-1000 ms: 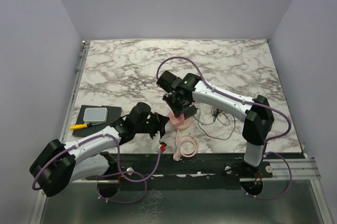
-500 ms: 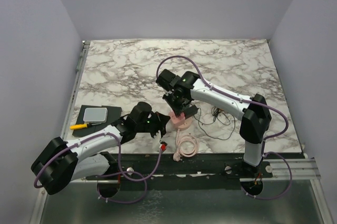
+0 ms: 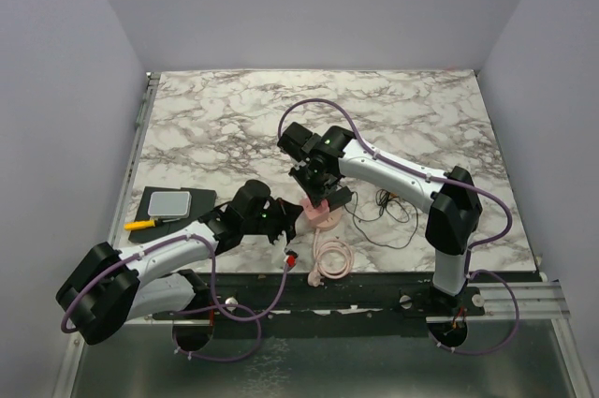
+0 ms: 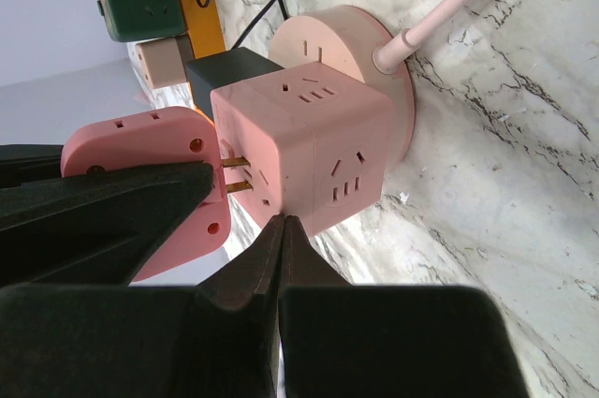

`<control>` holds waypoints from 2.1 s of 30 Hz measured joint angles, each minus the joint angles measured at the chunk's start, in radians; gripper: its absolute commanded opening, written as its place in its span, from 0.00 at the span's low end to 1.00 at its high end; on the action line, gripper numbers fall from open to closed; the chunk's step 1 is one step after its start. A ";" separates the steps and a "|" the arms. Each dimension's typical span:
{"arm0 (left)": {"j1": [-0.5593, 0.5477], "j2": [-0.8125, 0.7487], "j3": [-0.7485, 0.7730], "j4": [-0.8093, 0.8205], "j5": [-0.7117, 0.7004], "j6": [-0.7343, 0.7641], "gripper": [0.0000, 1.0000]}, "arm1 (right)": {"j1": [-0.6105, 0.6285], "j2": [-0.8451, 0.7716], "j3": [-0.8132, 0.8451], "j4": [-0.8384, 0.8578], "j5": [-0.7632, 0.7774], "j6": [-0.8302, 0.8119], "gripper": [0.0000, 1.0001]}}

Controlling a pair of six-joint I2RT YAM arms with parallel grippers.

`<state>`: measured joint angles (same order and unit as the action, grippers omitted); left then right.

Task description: Insert the plug

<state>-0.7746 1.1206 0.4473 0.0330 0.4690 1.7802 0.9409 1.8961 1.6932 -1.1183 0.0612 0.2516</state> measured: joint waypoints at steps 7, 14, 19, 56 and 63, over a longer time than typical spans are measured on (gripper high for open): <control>0.000 -0.003 0.000 0.002 0.000 -0.005 0.00 | -0.001 0.000 0.000 0.000 -0.007 -0.005 0.05; 0.000 -0.048 0.000 0.074 0.002 -0.006 0.00 | 0.000 0.000 0.000 0.003 -0.032 -0.009 0.03; 0.000 -0.038 0.000 0.096 0.003 -0.003 0.00 | 0.000 0.000 -0.001 0.003 -0.034 -0.009 0.02; -0.006 0.090 0.103 -0.042 0.045 0.045 0.34 | -0.023 -0.018 -0.036 0.026 -0.024 -0.002 0.01; -0.001 0.069 0.114 -0.069 0.031 0.003 0.34 | -0.028 -0.034 -0.060 0.044 -0.030 -0.002 0.01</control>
<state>-0.7757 1.1893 0.5610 -0.0357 0.4995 1.7836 0.9127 1.8622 1.6333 -1.0744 0.0315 0.2497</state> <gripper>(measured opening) 0.353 0.240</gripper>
